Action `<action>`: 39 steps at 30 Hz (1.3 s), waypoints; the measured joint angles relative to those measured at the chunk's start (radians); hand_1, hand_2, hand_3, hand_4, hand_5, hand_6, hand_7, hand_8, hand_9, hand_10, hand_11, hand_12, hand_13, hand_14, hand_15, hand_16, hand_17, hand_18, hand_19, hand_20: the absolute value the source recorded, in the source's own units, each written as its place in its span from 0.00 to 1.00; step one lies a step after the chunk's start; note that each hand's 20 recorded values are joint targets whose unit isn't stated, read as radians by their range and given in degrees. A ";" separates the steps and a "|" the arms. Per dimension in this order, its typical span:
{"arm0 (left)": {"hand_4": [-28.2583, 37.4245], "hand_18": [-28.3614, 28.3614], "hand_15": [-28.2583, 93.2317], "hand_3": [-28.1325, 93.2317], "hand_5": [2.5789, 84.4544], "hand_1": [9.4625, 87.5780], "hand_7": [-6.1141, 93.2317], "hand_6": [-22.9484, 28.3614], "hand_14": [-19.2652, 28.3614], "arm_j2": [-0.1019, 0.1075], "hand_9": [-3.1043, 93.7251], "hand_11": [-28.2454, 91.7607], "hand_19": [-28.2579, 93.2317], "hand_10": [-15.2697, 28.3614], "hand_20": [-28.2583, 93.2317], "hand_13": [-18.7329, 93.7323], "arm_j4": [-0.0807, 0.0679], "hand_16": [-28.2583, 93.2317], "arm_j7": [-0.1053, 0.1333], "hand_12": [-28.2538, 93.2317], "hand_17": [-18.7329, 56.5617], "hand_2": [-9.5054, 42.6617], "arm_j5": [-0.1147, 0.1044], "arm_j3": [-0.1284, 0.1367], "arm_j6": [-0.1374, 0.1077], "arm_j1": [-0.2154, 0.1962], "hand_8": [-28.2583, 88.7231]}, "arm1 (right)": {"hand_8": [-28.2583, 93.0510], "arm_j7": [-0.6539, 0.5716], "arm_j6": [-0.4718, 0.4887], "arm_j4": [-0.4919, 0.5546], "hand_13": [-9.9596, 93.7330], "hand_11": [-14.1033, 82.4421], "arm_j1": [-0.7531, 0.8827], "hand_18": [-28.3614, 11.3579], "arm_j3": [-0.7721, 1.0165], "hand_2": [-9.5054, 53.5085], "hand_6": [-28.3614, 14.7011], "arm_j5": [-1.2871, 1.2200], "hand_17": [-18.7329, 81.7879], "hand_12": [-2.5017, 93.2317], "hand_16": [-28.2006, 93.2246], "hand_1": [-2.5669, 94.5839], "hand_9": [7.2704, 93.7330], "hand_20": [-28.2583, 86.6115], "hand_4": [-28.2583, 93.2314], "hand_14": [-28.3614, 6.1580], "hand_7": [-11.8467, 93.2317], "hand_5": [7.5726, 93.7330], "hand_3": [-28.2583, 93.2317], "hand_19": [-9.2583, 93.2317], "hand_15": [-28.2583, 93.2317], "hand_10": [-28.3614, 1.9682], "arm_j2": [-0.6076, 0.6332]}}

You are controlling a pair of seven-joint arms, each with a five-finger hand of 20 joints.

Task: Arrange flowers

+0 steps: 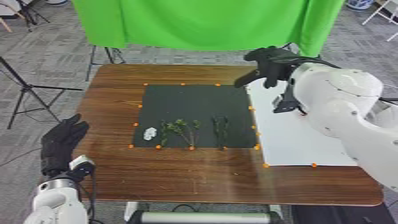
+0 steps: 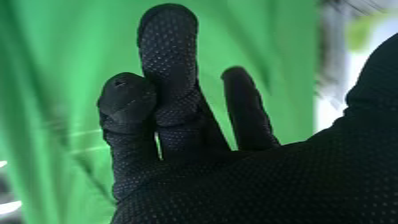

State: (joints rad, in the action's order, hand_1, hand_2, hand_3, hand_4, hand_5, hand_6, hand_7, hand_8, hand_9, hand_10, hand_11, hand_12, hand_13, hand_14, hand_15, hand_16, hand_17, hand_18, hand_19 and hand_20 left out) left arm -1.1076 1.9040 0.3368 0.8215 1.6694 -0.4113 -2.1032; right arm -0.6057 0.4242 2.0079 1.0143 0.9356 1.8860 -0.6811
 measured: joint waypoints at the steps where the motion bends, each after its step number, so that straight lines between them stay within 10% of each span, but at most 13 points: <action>1: 0.00 0.72 0.42 0.79 0.65 0.28 0.24 0.48 0.73 0.000 0.59 0.44 0.33 0.69 0.45 0.56 0.000 0.20 0.000 0.32 0.53 0.34 0.000 -0.001 0.000 0.000 0.17 | 0.20 0.000 0.000 -0.009 0.79 0.27 0.016 0.19 0.001 0.00 0.57 0.021 0.66 0.28 0.48 0.21 0.55 0.65 0.04 0.40 0.18 0.42 0.72 0.97 0.73 0.25 0.023; 39: 0.00 0.73 0.42 0.79 0.66 0.29 0.24 0.48 0.74 -0.003 0.59 0.44 0.33 0.70 0.45 0.57 0.029 0.20 0.005 0.32 0.54 0.34 0.009 -0.057 -0.021 -0.013 0.17 | 0.18 -0.071 -0.095 -0.227 0.83 0.35 0.240 0.23 0.061 0.00 0.61 0.127 0.68 0.28 0.48 0.33 0.65 0.62 0.09 0.50 0.26 0.50 0.78 0.99 0.75 0.34 0.111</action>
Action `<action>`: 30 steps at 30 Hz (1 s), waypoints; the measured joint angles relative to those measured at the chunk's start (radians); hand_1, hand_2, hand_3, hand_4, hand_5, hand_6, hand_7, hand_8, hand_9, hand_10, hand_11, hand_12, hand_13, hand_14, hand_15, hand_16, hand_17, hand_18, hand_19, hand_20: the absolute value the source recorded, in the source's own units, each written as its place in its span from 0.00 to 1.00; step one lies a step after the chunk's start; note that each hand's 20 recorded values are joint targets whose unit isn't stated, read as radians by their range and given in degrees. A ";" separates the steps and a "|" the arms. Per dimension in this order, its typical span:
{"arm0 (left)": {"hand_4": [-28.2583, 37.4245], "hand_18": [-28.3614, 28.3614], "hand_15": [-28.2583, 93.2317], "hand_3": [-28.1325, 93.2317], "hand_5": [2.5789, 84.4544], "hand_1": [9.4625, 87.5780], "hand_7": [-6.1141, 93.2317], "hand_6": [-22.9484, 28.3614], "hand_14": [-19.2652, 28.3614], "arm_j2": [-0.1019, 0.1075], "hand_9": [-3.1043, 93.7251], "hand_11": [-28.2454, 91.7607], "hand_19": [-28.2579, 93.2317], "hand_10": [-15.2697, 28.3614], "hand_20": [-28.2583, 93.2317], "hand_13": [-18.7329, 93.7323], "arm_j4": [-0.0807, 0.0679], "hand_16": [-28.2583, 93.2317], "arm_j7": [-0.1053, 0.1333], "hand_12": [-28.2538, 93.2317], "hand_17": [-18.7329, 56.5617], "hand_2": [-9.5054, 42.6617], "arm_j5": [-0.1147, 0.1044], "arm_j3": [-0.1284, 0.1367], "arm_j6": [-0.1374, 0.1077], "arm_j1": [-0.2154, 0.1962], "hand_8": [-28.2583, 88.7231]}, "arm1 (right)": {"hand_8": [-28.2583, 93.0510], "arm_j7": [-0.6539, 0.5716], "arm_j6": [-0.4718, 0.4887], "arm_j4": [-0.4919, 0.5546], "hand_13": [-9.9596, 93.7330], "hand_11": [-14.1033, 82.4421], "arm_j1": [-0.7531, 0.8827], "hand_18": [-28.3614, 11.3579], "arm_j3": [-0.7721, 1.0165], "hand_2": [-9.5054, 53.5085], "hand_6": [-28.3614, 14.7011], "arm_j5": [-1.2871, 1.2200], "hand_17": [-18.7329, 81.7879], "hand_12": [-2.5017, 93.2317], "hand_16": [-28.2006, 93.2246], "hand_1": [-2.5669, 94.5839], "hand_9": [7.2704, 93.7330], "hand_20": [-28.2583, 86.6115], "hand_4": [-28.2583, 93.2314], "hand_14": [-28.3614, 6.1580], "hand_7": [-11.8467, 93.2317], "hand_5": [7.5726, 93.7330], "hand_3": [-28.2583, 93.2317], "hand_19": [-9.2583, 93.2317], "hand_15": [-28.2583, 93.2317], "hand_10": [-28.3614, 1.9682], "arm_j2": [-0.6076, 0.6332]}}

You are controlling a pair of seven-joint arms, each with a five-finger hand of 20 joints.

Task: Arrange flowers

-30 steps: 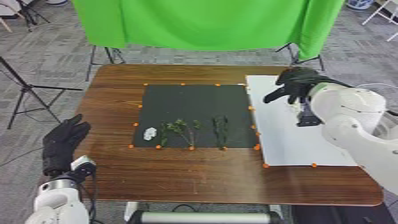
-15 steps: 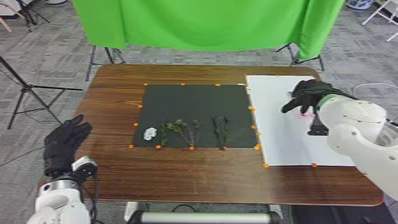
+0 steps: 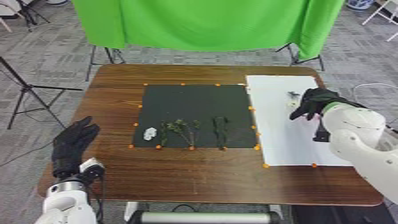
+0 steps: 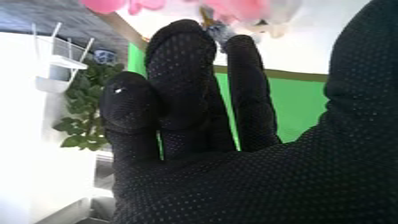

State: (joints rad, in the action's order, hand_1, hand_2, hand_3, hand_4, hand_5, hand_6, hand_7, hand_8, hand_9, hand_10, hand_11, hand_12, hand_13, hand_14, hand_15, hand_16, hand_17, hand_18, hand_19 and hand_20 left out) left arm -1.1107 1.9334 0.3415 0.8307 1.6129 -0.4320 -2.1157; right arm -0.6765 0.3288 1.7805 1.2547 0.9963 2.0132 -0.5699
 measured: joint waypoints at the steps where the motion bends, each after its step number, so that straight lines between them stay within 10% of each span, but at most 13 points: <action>1: 0.00 0.73 0.42 0.79 0.66 0.29 0.24 0.48 0.74 0.000 0.59 0.44 0.33 0.70 0.45 0.57 0.001 0.20 0.000 0.32 0.54 0.34 0.000 0.000 0.000 -0.001 0.17 | 0.18 0.000 -0.003 -0.001 0.83 0.35 0.004 0.23 0.002 0.00 0.61 0.000 0.68 0.27 0.47 0.34 0.66 0.62 0.08 0.51 0.26 0.51 0.78 0.99 0.75 0.35 0.000; 17: 0.01 0.73 0.42 0.79 0.66 0.29 0.23 0.49 0.74 -0.001 0.59 0.44 0.33 0.70 0.45 0.57 0.003 0.20 0.003 0.32 0.54 0.34 0.001 0.000 0.001 -0.003 0.17 | 0.29 0.004 -0.158 -0.046 0.95 0.26 0.042 0.38 -0.024 0.00 0.58 0.004 0.79 0.34 0.49 0.62 0.89 0.61 0.06 0.67 0.29 0.77 0.74 0.97 0.67 0.55 -0.005; 30: 0.01 0.73 0.42 0.79 0.65 0.30 0.23 0.49 0.74 -0.001 0.59 0.44 0.33 0.70 0.45 0.56 0.008 0.20 0.008 0.32 0.54 0.34 0.000 0.006 0.000 -0.012 0.17 | 0.28 0.055 -0.357 0.032 0.97 0.23 0.063 0.41 -0.049 0.00 0.62 0.041 0.81 0.39 0.52 0.66 0.96 0.61 0.07 0.72 0.31 0.84 0.74 0.99 0.67 0.58 0.018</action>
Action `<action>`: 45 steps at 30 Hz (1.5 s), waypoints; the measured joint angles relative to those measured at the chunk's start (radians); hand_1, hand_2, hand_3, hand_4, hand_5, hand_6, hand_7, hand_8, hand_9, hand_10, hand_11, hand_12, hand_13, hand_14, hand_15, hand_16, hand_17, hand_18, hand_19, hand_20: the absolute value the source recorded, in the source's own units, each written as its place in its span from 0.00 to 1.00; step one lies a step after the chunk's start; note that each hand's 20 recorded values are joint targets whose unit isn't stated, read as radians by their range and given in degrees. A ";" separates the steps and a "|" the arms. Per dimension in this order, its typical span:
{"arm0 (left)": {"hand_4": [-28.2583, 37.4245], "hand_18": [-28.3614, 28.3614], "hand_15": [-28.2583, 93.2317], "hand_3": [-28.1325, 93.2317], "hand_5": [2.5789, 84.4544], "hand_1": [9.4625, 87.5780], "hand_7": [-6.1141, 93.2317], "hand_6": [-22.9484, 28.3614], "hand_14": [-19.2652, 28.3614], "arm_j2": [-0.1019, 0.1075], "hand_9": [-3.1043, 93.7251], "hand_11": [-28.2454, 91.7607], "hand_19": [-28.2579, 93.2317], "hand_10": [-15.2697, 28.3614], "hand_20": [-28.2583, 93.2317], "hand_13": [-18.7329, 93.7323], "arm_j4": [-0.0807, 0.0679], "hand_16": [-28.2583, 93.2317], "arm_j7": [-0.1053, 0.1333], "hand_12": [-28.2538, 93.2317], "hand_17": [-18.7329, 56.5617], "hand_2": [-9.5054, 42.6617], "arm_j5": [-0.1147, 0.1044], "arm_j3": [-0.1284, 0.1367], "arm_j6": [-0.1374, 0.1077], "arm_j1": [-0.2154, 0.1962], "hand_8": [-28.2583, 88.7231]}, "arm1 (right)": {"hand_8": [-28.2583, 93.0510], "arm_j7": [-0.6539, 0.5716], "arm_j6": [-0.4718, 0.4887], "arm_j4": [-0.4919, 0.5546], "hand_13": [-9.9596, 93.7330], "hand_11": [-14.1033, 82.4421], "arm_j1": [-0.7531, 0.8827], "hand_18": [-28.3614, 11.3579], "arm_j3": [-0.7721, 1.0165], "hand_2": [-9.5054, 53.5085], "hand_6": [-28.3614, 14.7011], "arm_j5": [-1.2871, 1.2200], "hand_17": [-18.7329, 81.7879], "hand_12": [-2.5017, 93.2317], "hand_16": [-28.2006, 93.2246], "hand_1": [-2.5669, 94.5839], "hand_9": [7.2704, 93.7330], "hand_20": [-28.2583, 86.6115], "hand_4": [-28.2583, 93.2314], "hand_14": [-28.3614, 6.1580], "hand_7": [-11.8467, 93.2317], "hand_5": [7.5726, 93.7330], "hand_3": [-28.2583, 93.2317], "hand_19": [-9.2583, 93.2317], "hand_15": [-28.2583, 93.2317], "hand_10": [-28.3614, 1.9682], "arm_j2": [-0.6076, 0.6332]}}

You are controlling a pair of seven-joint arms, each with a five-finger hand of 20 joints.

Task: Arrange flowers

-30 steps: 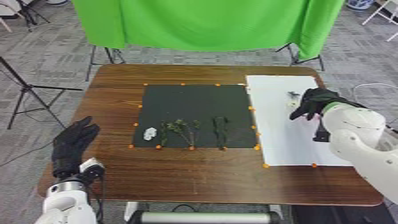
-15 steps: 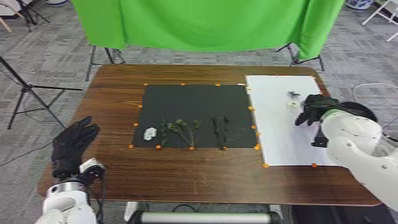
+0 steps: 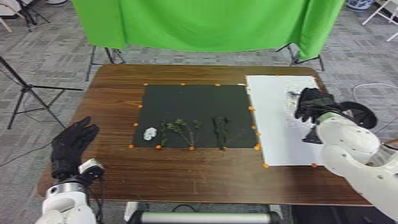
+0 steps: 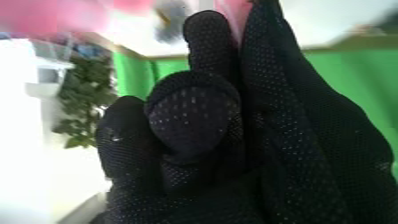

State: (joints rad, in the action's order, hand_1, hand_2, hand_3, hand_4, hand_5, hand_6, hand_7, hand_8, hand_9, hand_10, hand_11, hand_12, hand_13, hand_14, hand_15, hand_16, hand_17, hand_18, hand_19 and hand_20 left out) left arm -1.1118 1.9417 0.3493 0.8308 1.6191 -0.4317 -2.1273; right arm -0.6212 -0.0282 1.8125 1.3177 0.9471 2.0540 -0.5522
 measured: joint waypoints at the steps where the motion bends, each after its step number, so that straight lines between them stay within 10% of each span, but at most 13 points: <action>1: 0.01 0.73 0.42 0.79 0.65 0.29 0.23 0.49 0.74 0.000 0.59 0.44 0.33 0.70 0.45 0.56 0.000 0.20 0.000 0.32 0.54 0.34 0.000 0.002 0.000 0.000 0.17 | 0.28 0.006 -0.012 0.017 0.97 0.22 -0.010 0.41 -0.007 0.00 0.63 0.003 0.81 0.39 0.52 0.66 0.96 0.61 0.07 0.72 0.31 0.84 0.74 0.99 0.67 0.58 0.003; 10: 0.01 0.73 0.42 0.79 0.65 0.29 0.24 0.49 0.74 0.009 0.59 0.44 0.33 0.70 0.45 0.56 -0.001 0.20 0.001 0.32 0.54 0.34 -0.002 0.011 -0.002 0.001 0.17 | 0.28 0.170 -0.105 0.057 0.97 0.21 -0.371 0.40 -0.327 0.00 0.65 -0.005 0.81 0.41 0.52 0.66 0.97 0.62 0.06 0.73 0.33 0.84 0.75 1.00 0.68 0.58 -0.020; 21: 0.01 0.73 0.42 0.79 0.65 0.29 0.24 0.49 0.74 0.016 0.59 0.44 0.33 0.70 0.45 0.56 -0.005 0.20 0.003 0.32 0.54 0.34 -0.001 -0.008 -0.002 0.018 0.17 | 0.27 0.438 -0.090 -0.189 0.96 0.20 -0.805 0.40 -0.757 0.00 0.68 -0.014 0.81 0.41 0.52 0.65 0.96 0.64 0.05 0.74 0.35 0.83 0.75 1.00 0.70 0.59 -0.343; 33: 0.00 0.73 0.42 0.79 0.65 0.28 0.24 0.48 0.74 0.016 0.59 0.44 0.33 0.70 0.45 0.56 -0.019 0.20 -0.001 0.32 0.53 0.35 0.000 -0.019 0.009 0.039 0.17 | 0.26 0.460 0.030 -0.294 0.95 0.20 -0.810 0.40 -0.766 0.00 0.69 0.028 0.80 0.40 0.52 0.65 0.96 0.66 0.05 0.74 0.36 0.83 0.75 1.00 0.71 0.59 -0.587; 39: 0.00 0.72 0.42 0.79 0.67 0.26 0.24 0.48 0.73 0.010 0.60 0.44 0.32 0.70 0.44 0.57 -0.029 0.20 0.001 0.32 0.55 0.53 -0.001 -0.029 0.017 0.052 0.16 | 0.26 0.459 0.050 -0.353 0.95 0.20 -0.755 0.39 -0.770 0.00 0.70 0.053 0.80 0.40 0.52 0.64 0.96 0.67 0.05 0.74 0.36 0.82 0.75 1.00 0.72 0.62 -0.631; 45: 0.03 0.70 0.40 0.79 0.60 0.45 0.25 0.51 0.69 0.008 0.54 0.44 0.30 0.66 0.46 0.58 -0.050 0.19 0.067 0.31 0.58 0.52 -0.001 -0.055 0.003 0.073 0.18 | 0.25 0.450 0.050 -0.421 0.95 0.20 -0.720 0.39 -0.779 0.00 0.71 0.083 0.80 0.40 0.51 0.64 0.96 0.68 0.04 0.74 0.37 0.82 0.75 1.00 0.73 0.62 -0.667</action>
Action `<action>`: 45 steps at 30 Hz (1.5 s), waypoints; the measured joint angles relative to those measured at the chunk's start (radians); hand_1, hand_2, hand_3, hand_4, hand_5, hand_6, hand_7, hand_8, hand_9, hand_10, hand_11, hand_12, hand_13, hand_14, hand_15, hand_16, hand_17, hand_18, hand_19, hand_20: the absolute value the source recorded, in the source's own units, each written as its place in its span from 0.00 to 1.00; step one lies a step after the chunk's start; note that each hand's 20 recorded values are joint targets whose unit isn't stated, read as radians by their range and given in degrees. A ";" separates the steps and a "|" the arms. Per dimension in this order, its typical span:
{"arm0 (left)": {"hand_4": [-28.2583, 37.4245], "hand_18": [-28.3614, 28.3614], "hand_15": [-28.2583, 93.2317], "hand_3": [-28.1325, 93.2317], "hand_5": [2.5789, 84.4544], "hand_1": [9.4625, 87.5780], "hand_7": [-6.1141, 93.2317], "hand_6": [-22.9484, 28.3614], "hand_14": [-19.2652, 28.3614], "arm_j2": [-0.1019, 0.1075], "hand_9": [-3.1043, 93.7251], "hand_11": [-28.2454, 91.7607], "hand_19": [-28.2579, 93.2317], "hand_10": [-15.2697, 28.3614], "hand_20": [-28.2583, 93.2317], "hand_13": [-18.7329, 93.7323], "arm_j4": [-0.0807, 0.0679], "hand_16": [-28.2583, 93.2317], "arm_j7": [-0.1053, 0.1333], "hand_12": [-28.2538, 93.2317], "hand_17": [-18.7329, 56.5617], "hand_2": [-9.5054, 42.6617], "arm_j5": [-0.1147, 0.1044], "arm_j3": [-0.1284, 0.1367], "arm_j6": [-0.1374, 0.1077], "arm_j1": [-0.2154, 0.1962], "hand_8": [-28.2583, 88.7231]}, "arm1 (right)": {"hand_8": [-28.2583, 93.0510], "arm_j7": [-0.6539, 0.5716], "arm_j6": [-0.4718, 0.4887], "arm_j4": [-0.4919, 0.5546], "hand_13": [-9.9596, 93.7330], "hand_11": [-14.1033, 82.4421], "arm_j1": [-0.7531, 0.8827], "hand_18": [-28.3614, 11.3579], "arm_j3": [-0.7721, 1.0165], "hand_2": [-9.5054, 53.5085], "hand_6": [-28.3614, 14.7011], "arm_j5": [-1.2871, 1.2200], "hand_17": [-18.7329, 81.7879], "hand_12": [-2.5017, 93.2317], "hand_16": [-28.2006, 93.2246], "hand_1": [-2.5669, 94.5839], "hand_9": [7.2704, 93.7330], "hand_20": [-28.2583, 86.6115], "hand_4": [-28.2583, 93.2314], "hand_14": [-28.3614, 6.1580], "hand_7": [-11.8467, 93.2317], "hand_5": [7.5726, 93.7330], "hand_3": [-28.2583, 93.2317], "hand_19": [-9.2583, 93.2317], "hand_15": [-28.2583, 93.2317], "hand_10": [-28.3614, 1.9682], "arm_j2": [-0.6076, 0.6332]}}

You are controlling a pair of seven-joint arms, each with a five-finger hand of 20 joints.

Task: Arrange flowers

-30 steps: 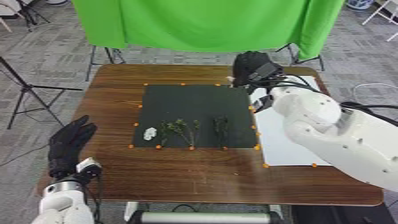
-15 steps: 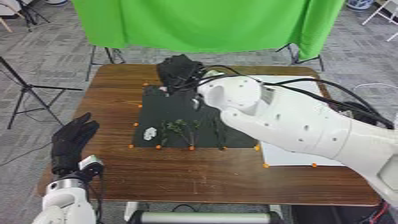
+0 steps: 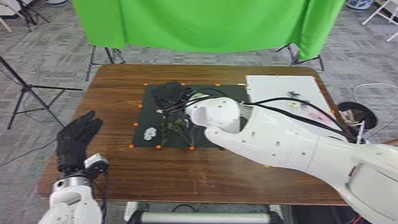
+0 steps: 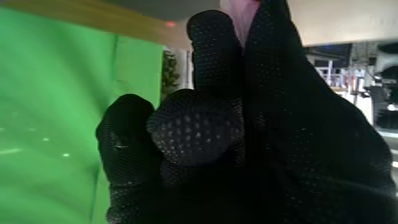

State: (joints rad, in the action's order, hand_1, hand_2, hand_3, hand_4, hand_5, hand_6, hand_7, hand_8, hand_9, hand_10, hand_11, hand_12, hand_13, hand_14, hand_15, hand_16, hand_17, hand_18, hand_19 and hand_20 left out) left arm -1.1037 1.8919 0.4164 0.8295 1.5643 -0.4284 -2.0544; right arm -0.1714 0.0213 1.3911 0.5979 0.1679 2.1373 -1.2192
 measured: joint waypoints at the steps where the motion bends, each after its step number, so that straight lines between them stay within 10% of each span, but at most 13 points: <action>1: 0.04 0.69 0.40 0.78 0.60 0.46 0.25 0.51 0.69 0.000 0.53 0.44 0.30 0.66 0.46 0.58 -0.002 0.19 0.012 0.30 0.58 0.53 0.000 -0.003 -0.005 0.004 0.19 | 0.25 -0.002 -0.001 -0.008 0.95 0.20 0.003 0.39 -0.002 0.00 0.71 0.005 0.80 0.40 0.51 0.64 0.96 0.68 0.04 0.74 0.37 0.82 0.75 1.00 0.73 0.62 -0.006; 15: 0.23 0.70 0.39 0.77 0.59 0.60 0.26 0.50 0.66 -0.002 0.50 0.44 0.30 0.66 0.51 0.56 -0.001 0.20 0.032 0.31 0.62 0.50 0.001 -0.015 -0.056 0.017 0.16 | 0.25 -0.039 -0.014 -0.070 0.95 0.21 0.013 0.39 -0.015 0.00 0.71 0.021 0.80 0.39 0.51 0.63 0.96 0.69 0.04 0.74 0.37 0.82 0.76 1.00 0.73 0.62 -0.064; 45: 0.19 0.71 0.41 0.79 0.60 0.53 0.27 0.51 0.68 -0.018 0.51 0.45 0.29 0.66 0.51 0.56 0.013 0.20 0.006 0.30 0.60 0.43 0.000 -0.013 -0.052 -0.004 0.21 | 0.15 -0.106 0.089 -0.109 0.93 0.29 0.019 0.38 0.011 0.00 0.77 0.032 0.78 0.20 0.50 0.49 0.73 0.70 0.07 0.74 0.32 0.60 0.82 1.00 0.73 0.55 -0.088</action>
State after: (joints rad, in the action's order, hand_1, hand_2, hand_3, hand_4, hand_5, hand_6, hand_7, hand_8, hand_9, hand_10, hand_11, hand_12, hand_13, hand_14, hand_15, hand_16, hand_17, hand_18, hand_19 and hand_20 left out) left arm -1.1213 1.9045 0.4223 0.8298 1.5515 -0.4799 -2.0588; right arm -0.2778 0.1102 1.2823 0.6164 0.1794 2.1692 -1.3068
